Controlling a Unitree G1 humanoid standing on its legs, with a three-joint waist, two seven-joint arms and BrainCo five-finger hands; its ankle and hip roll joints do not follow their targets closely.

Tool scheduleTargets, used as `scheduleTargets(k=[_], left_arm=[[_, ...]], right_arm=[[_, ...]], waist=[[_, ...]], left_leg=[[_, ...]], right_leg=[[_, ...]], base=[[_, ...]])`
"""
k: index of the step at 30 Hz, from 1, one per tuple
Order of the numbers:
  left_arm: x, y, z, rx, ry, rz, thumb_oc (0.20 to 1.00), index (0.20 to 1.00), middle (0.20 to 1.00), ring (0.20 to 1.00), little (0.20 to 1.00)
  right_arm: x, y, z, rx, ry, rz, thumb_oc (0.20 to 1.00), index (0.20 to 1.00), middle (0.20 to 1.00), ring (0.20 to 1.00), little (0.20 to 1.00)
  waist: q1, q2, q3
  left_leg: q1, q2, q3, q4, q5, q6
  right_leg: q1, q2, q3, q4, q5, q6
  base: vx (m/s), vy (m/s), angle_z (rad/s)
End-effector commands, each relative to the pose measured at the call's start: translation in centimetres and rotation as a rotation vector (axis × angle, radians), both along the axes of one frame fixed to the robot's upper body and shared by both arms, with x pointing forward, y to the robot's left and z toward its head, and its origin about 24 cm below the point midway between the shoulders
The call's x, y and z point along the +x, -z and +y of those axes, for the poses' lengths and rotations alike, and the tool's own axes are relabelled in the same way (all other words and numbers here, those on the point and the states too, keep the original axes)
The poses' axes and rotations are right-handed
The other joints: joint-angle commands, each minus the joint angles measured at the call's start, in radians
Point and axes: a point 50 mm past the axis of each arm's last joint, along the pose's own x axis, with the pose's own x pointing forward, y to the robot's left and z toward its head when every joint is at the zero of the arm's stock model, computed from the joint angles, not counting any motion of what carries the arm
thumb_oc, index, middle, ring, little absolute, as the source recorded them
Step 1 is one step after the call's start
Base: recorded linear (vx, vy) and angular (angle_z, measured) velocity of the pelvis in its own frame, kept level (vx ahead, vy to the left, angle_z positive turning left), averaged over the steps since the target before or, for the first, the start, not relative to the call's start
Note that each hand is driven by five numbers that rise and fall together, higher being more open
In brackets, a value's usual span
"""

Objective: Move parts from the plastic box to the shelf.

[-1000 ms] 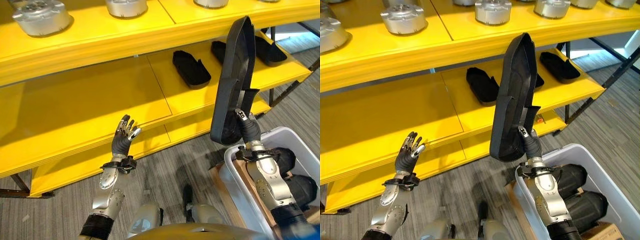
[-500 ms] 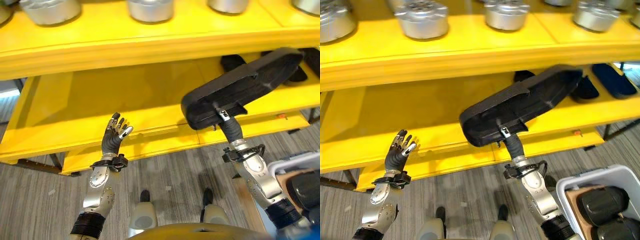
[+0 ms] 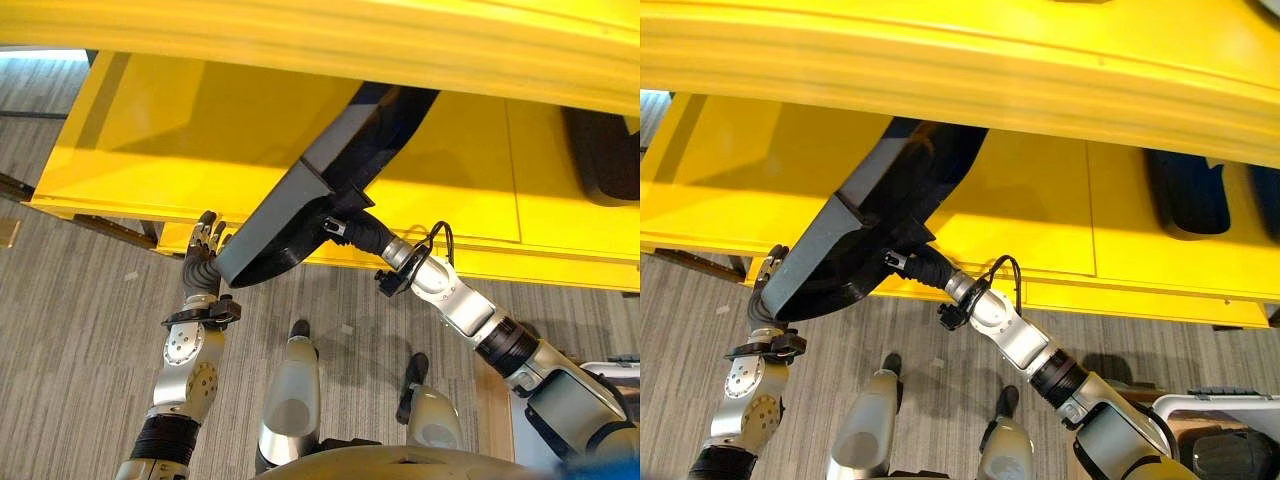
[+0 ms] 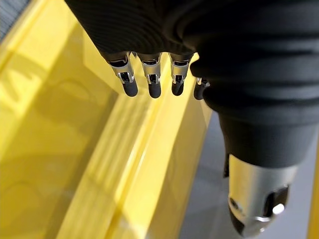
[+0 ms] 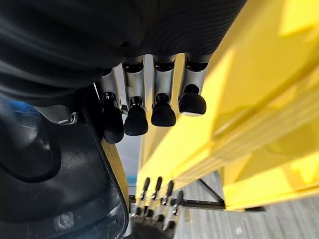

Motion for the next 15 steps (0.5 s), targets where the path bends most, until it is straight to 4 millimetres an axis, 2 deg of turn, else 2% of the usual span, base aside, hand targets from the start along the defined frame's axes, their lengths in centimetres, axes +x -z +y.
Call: scheduleTargets(k=[1, 4, 9, 10, 11, 15], left_arm=[[0.2, -2.2, -0.4, 0.000, 0.010, -0.124, 1.000, 1.000, 1.000, 1.000, 1.000], [0.2, -2.3, -0.7, -0.002, 0.028, -0.127, 1.000, 1.000, 1.000, 1.000, 1.000], [0.0, -2.0, -0.8, 0.002, 0.043, -0.112, 1.000, 1.000, 1.000, 1.000, 1.000], [0.0, -2.1, -0.7, 0.002, 0.050, -0.111, 1.000, 1.000, 1.000, 1.000, 1.000], [0.0, -2.1, -0.7, 0.002, 0.051, -0.111, 1.000, 1.000, 1.000, 1.000, 1.000], [0.0, -2.1, -0.8, 0.011, 0.071, -0.108, 1.000, 1.000, 1.000, 1.000, 1.000]], right_arm=[[-0.3, -2.0, 0.1, 0.106, -0.002, -0.086, 0.200, 0.200, 0.200, 0.200, 0.200], [0.4, -2.2, -0.5, 0.102, 0.053, -0.102, 0.200, 0.200, 0.200, 0.200, 0.200], [2.1, -3.3, -3.5, 0.133, 0.229, -0.150, 0.200, 0.200, 0.200, 0.200, 0.200], [3.0, -4.2, -5.0, 0.150, 0.320, -0.189, 0.200, 0.200, 0.200, 0.200, 0.200], [3.0, -4.2, -5.1, 0.151, 0.321, -0.189, 0.200, 0.200, 0.200, 0.200, 0.200], [4.5, -6.2, -7.4, 0.163, 0.449, -0.262, 0.200, 0.200, 0.200, 0.200, 0.200]], waist=[[-0.004, 0.014, -0.073], [0.003, 0.020, -0.063], [0.003, 0.027, -0.061], [0.001, 0.030, -0.061], [0.002, 0.030, -0.061], [-0.001, 0.037, -0.060]], left_leg=[[0.035, 0.058, -0.014, -0.057, 0.093, -0.042], [0.029, 0.057, -0.023, -0.058, 0.097, -0.042], [0.026, 0.058, -0.029, -0.064, 0.102, -0.040], [0.026, 0.062, -0.027, -0.067, 0.102, -0.039], [0.025, 0.062, -0.027, -0.067, 0.102, -0.039], [0.023, 0.063, -0.024, -0.064, 0.099, -0.037]], right_leg=[[-0.021, -0.010, 0.026, 0.196, -0.054, 0.021], [-0.025, -0.010, 0.019, 0.200, -0.055, 0.021], [-0.033, -0.011, 0.017, 0.203, -0.053, 0.023], [-0.040, -0.011, 0.019, 0.203, -0.049, 0.025], [-0.040, -0.011, 0.020, 0.203, -0.049, 0.025], [-0.051, -0.009, 0.028, 0.209, -0.048, 0.025]], base=[[-0.02, -0.016, 0.03], [0.00, 0.000, 0.00], [0.00, 0.000, 0.00], [0.00, 0.000, 0.00], [0.00, 0.000, 0.00], [0.00, 0.004, -0.01]])
